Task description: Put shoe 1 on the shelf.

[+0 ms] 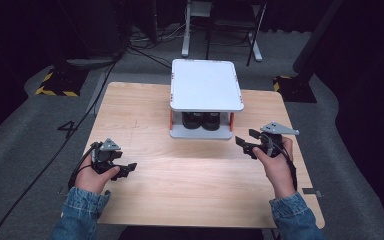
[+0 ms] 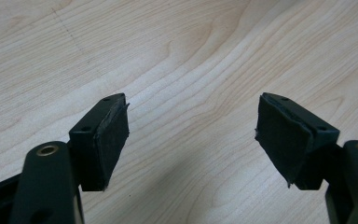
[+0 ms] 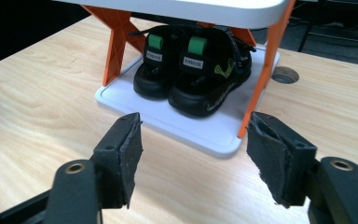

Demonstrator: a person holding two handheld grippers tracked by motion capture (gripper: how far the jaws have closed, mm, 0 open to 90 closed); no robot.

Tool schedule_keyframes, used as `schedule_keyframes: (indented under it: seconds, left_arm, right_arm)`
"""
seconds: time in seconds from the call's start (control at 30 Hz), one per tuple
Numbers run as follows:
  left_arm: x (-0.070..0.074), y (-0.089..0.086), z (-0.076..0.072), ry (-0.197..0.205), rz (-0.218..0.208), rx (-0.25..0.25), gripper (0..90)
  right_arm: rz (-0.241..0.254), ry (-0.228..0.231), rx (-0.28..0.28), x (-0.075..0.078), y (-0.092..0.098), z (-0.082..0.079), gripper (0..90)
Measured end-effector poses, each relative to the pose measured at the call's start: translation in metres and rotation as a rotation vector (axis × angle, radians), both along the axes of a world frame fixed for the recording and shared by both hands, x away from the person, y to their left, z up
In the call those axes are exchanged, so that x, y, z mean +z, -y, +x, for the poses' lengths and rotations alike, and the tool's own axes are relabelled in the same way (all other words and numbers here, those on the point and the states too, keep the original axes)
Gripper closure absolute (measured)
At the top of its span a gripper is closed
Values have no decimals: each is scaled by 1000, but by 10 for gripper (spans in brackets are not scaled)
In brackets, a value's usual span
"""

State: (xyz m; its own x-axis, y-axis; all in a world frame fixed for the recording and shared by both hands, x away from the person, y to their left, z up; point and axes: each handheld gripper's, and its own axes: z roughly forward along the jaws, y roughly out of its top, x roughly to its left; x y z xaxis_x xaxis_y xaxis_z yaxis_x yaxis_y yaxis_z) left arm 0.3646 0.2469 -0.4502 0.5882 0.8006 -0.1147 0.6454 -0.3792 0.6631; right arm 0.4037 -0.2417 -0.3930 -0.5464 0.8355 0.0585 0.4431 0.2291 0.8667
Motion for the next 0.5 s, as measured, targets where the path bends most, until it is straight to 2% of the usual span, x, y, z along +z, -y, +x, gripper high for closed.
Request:
schedule_keyframes:
  seconds: [0.13,0.2,0.33,0.37,0.47,0.5]
  left_arm:
    - [0,-1,1,-4,-6,5,256]
    - [0,-2,2,0,-2,11,255]
    - [-1,-5,4,-2,-2,27,246]
    - [-1,-6,4,-4,-3,30,246]
    - [-2,-9,4,-16,10,42,233]
    - [-3,-10,5,-15,12,47,230]
  right_arm:
    - [-25,-18,-14,3,22,-11,305]
    - [-24,-17,-18,3,24,-11,302]
    - [-12,-17,-76,4,49,-16,260]
    - [-12,-17,-76,4,49,-16,260]
    - [-20,-36,-96,0,61,-17,222]
    - [-39,-53,-91,-4,66,-16,198]
